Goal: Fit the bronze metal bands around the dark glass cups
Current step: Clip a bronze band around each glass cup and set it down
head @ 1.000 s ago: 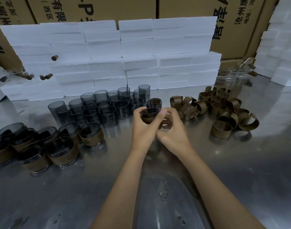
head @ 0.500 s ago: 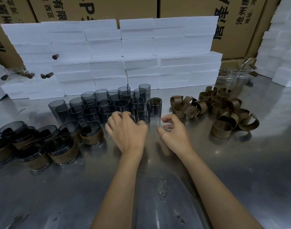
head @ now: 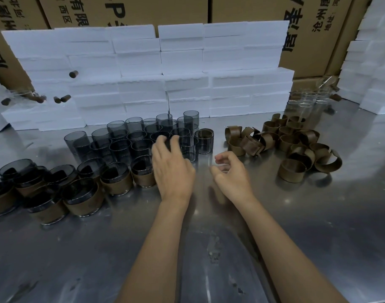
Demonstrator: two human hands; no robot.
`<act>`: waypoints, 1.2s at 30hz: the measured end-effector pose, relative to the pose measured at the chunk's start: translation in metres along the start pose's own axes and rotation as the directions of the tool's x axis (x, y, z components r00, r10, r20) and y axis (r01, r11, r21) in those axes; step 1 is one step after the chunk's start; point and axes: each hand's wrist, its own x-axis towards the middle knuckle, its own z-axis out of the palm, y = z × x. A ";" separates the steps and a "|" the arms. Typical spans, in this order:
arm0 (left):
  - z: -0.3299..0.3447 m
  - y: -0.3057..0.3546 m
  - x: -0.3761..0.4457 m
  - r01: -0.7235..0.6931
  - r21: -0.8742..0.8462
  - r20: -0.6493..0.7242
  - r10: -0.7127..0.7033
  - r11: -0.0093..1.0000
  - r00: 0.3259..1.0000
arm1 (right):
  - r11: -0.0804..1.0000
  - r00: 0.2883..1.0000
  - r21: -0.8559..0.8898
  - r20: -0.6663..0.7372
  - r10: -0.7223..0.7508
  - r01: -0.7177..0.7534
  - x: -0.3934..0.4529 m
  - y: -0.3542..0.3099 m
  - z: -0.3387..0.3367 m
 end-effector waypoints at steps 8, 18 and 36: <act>0.022 -0.007 0.001 0.033 -0.169 0.301 0.020 0.985 0.953 | 1.000 1.000 -0.015 -0.010 0.018 -0.018 0.001 -0.001 0.000; 0.006 0.004 0.005 0.290 -0.713 0.273 -0.128 0.638 0.953 | 0.983 1.000 0.183 0.005 -0.021 0.020 -0.005 -0.015 -0.004; -0.002 0.015 0.003 0.697 -0.711 0.695 -0.056 0.094 0.717 | 0.943 0.981 0.296 0.155 0.113 -0.155 -0.005 -0.026 -0.006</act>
